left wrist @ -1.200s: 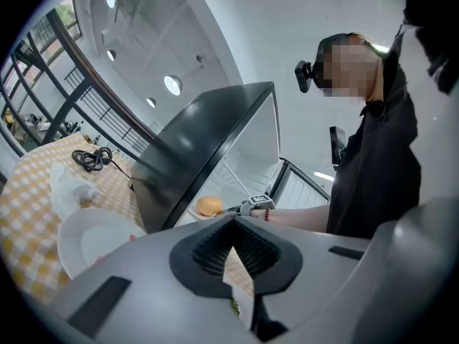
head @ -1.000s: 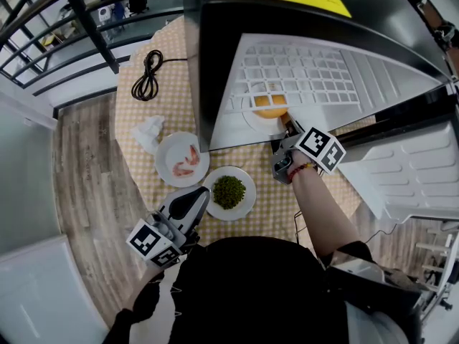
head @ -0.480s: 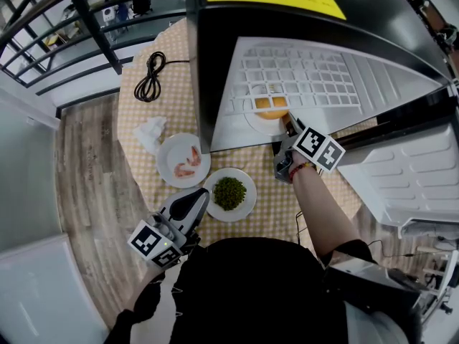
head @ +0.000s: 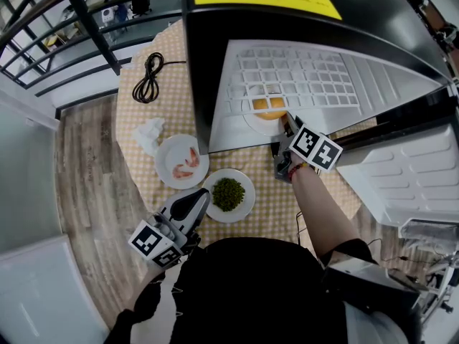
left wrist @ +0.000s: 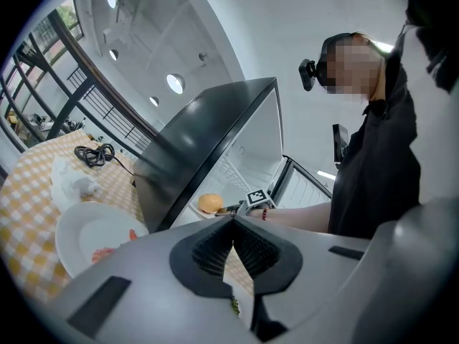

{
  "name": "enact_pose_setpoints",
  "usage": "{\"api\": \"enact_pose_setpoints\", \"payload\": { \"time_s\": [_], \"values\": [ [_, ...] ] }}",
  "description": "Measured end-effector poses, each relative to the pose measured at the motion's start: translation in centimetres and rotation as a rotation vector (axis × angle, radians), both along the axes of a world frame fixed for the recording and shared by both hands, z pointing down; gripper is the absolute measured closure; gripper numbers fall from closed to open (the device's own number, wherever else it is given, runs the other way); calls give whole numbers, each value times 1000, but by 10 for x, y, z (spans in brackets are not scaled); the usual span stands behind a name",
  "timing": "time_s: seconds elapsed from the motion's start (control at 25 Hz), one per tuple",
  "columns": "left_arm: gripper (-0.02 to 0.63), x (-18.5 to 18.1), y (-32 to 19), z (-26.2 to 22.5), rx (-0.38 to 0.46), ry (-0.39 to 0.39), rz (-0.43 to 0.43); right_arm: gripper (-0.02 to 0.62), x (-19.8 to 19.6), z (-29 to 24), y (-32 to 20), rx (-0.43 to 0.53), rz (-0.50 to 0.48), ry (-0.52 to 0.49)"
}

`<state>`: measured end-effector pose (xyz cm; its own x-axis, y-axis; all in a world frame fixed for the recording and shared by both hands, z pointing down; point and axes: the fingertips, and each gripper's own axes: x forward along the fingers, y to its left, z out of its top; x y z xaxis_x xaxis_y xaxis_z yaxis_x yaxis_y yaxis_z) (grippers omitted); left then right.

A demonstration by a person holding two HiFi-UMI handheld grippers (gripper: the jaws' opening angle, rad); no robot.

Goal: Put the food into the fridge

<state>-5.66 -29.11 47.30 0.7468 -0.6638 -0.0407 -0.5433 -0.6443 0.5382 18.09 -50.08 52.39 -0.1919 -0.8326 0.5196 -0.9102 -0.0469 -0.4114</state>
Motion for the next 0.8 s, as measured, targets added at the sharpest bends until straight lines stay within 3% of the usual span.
{"api": "enact_pose_setpoints", "payload": {
  "time_s": [0.8],
  "values": [
    [594,-3,-3,3,-12,11,-12,480,2,-1,-7,-5,-16,94]
  ]
}}
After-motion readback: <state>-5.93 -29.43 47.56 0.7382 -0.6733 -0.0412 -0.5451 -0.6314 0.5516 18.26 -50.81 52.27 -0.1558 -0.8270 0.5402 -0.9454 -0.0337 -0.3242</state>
